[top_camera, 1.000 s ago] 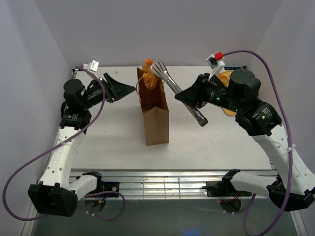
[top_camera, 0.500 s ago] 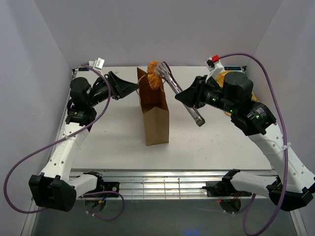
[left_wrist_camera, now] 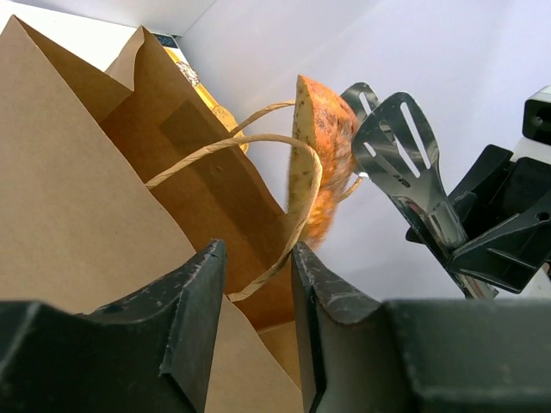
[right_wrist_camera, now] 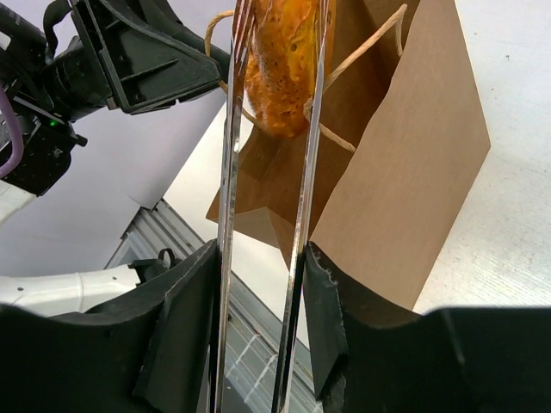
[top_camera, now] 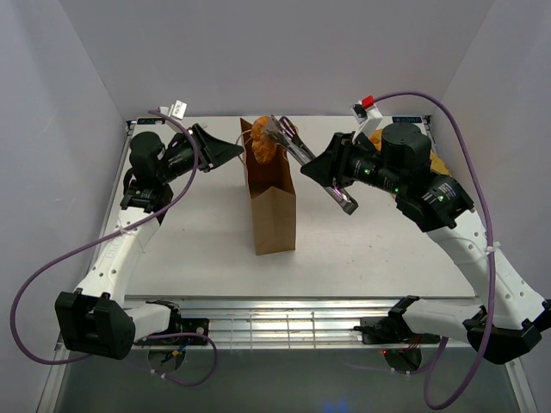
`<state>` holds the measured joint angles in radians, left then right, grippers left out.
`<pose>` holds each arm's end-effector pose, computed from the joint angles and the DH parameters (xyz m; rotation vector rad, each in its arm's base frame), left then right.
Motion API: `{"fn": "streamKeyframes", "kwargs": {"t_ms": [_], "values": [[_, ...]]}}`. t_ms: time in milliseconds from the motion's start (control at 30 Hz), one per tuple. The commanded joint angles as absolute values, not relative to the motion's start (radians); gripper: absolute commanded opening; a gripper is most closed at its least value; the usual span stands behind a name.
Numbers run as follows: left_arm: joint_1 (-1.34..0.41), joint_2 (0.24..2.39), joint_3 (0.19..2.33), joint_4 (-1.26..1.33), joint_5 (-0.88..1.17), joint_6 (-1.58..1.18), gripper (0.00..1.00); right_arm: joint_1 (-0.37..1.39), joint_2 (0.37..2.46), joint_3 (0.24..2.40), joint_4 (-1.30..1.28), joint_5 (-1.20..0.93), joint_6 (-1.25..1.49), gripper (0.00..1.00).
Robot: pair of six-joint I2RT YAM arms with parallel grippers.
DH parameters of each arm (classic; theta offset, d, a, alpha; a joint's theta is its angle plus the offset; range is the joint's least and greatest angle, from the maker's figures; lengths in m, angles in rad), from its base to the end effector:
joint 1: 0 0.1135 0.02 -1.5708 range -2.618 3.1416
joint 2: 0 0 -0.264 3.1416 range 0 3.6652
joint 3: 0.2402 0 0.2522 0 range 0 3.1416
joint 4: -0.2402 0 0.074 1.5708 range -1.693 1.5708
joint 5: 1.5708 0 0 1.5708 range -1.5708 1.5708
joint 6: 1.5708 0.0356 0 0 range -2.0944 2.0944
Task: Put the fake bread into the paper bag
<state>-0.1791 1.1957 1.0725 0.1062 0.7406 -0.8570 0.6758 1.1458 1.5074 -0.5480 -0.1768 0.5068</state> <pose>0.2654 -0.0725 0.3869 0.0453 1.7667 -1.3607 0.1726 0.1464 0.4766 -0.2936 1.8445 0.9979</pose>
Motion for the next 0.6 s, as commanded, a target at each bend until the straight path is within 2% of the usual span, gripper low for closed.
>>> {"fn": "streamKeyframes", "kwargs": {"t_ms": [0, 67, 200, 400, 567], "values": [[-0.186, 1.192, 1.08, 0.124, 0.735, -0.844, 0.42, 0.681, 1.144, 1.523, -0.502, -0.156, 0.502, 0.48], [-0.184, 1.196, 1.08, 0.123, 0.735, -0.842, 0.33, 0.681, 1.144, 1.522, -0.502, -0.153, 0.499, 0.49], [-0.186, 1.197, 1.075, 0.121, 0.735, -0.841, 0.24, 0.681, 1.14, 1.523, -0.502, -0.141, 0.499, 0.49], [-0.186, 1.186, 1.055, 0.12, 0.73, -0.839, 0.14, 0.681, 1.138, 1.551, -0.521, -0.106, 0.489, 0.48], [-0.184, 1.169, 1.043, 0.103, 0.715, -0.83, 0.06, 0.67, 1.121, 1.65, -0.581, 0.069, 0.453, 0.48]]}}
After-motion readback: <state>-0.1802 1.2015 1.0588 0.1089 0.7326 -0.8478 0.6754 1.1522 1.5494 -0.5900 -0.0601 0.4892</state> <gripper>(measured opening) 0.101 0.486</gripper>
